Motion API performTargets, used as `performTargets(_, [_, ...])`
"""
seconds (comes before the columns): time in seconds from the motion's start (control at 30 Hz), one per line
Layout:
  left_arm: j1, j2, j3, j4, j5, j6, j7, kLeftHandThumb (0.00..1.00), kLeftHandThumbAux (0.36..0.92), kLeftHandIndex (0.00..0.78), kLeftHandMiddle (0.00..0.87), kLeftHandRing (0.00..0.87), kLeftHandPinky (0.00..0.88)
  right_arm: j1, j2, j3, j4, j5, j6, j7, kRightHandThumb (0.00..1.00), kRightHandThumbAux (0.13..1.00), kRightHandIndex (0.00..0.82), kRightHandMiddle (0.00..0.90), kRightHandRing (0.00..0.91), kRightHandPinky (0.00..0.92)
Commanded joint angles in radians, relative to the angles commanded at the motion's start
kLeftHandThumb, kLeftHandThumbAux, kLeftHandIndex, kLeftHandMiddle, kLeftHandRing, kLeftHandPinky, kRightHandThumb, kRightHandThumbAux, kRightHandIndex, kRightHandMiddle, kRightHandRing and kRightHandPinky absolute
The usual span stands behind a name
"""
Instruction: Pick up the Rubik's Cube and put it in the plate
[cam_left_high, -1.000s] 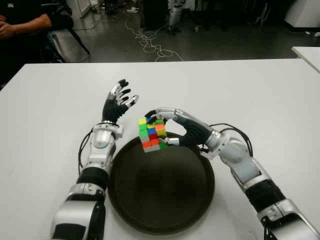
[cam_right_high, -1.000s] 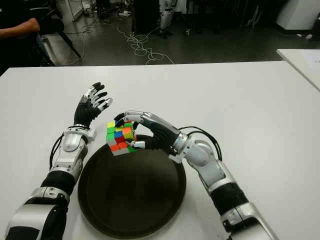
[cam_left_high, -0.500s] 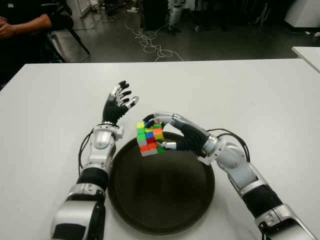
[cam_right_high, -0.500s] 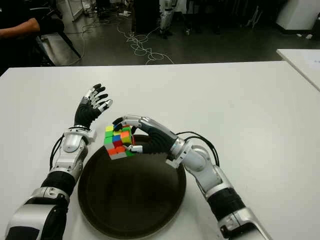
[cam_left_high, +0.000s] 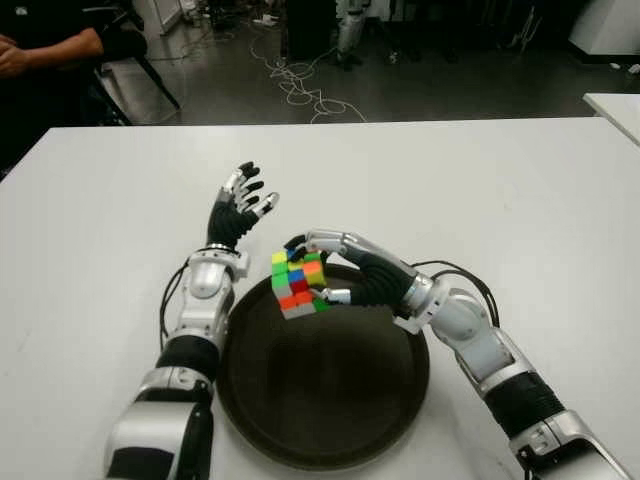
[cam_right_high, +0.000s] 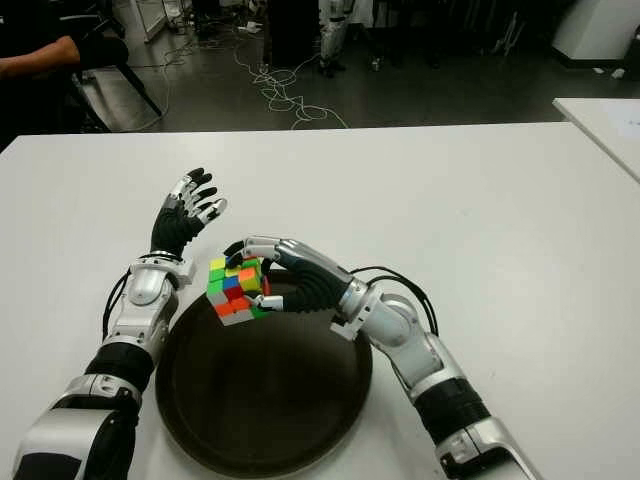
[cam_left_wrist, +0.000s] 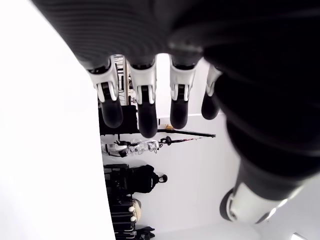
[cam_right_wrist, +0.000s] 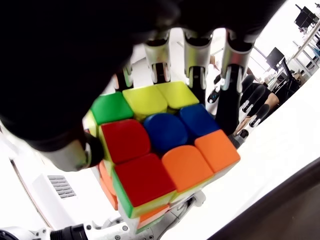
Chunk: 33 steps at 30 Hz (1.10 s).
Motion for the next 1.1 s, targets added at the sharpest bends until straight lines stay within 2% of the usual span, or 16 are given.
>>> performTargets(0.23, [-0.005,0.000,0.001,0.012,0.003,0.000,0.000,0.142,0.765,0.100,0.141,0.137,0.152,-0.008,-0.006,0.004,0.015,-0.017,-0.009,0.002,0.941,0.665,0.366,0.494,0.505,0.455])
performTargets(0.67, [-0.008,0.001,-0.001,0.017,0.006,-0.007,-0.002,0.142,0.757,0.111,0.146,0.143,0.153,-0.011,-0.011,0.007,0.024,-0.035,-0.005,-0.004,0.941,0.664,0.368,0.493,0.518,0.474])
performTargets(1.0, [-0.007,0.001,-0.001,0.015,0.008,-0.007,0.002,0.142,0.771,0.126,0.161,0.160,0.170,-0.017,-0.012,0.010,0.033,-0.037,-0.005,0.000,0.936,0.668,0.392,0.443,0.485,0.383])
performTargets(1.03, [-0.007,0.000,-0.001,0.015,0.009,-0.007,0.003,0.142,0.767,0.127,0.161,0.160,0.169,-0.018,-0.013,0.011,0.033,-0.039,-0.004,0.002,0.898,0.674,0.402,0.440,0.415,0.354])
performTargets(1.07, [-0.007,0.000,-0.001,0.015,0.008,-0.008,0.003,0.141,0.766,0.127,0.161,0.160,0.169,-0.021,-0.017,0.014,0.033,-0.045,-0.002,0.003,0.885,0.677,0.405,0.439,0.390,0.343])
performTargets(1.1, [-0.008,0.000,-0.001,0.016,0.008,-0.009,0.003,0.142,0.761,0.126,0.159,0.158,0.168,-0.023,-0.019,0.015,0.032,-0.050,0.000,0.004,0.816,0.692,0.403,0.358,0.322,0.283])
